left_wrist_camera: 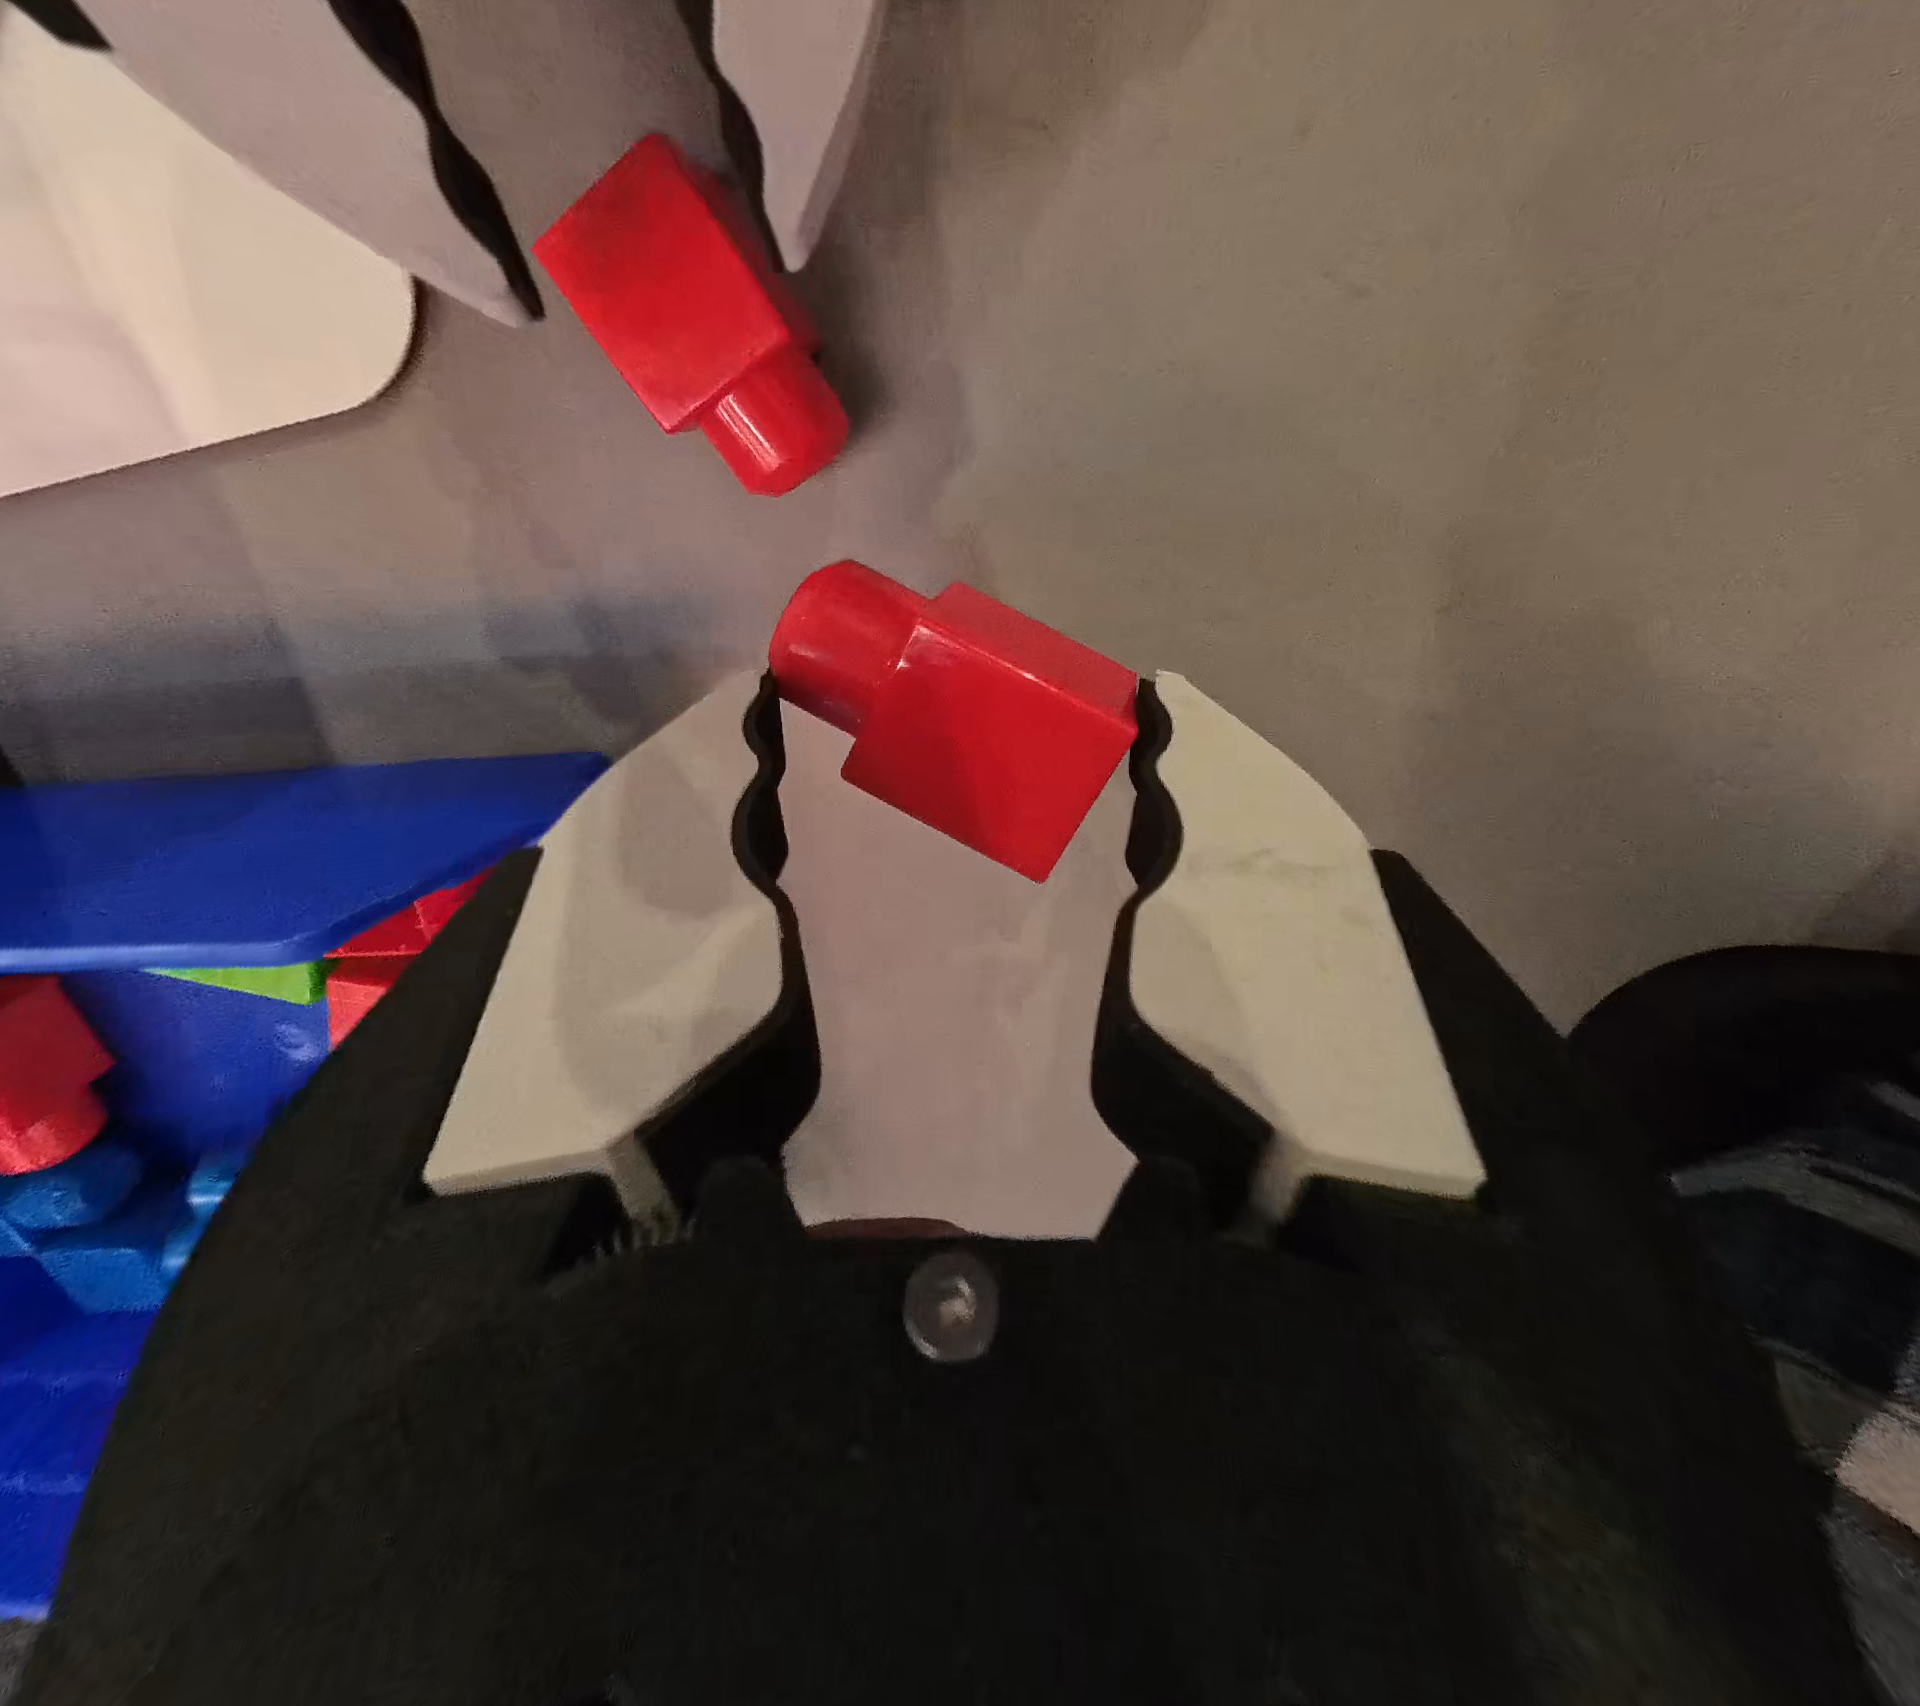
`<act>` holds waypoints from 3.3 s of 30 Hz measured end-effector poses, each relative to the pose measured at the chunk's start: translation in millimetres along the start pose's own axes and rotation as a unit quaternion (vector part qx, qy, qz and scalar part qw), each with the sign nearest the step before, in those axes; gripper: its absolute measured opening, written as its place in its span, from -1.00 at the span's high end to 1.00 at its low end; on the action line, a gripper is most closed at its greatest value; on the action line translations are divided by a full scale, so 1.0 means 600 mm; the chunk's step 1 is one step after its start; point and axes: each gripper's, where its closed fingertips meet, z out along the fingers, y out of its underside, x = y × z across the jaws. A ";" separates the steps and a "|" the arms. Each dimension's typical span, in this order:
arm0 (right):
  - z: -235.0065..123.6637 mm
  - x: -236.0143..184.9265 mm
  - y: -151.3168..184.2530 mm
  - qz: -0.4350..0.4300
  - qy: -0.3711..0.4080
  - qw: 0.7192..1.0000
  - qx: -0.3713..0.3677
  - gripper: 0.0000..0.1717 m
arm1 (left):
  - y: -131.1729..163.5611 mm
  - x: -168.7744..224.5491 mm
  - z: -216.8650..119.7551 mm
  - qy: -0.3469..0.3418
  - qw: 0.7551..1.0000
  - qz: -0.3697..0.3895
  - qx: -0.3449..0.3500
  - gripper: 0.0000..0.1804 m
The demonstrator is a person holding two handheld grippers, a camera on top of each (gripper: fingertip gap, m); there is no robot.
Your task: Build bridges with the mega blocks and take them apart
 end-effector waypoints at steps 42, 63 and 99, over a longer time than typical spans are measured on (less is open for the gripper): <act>-0.093 -0.074 0.022 0.129 -0.238 0.962 0.037 0.29 | -0.024 -0.024 0.072 -0.008 0.999 0.049 0.005 0.30; -0.062 -0.095 -0.008 0.067 -0.214 0.974 0.026 0.40 | 0.037 -0.019 0.067 -0.016 0.993 -0.097 -0.059 0.33; -0.098 -0.054 0.020 0.092 -0.180 0.978 0.041 0.38 | -0.085 -0.059 0.084 -0.061 0.994 -0.056 0.071 -0.32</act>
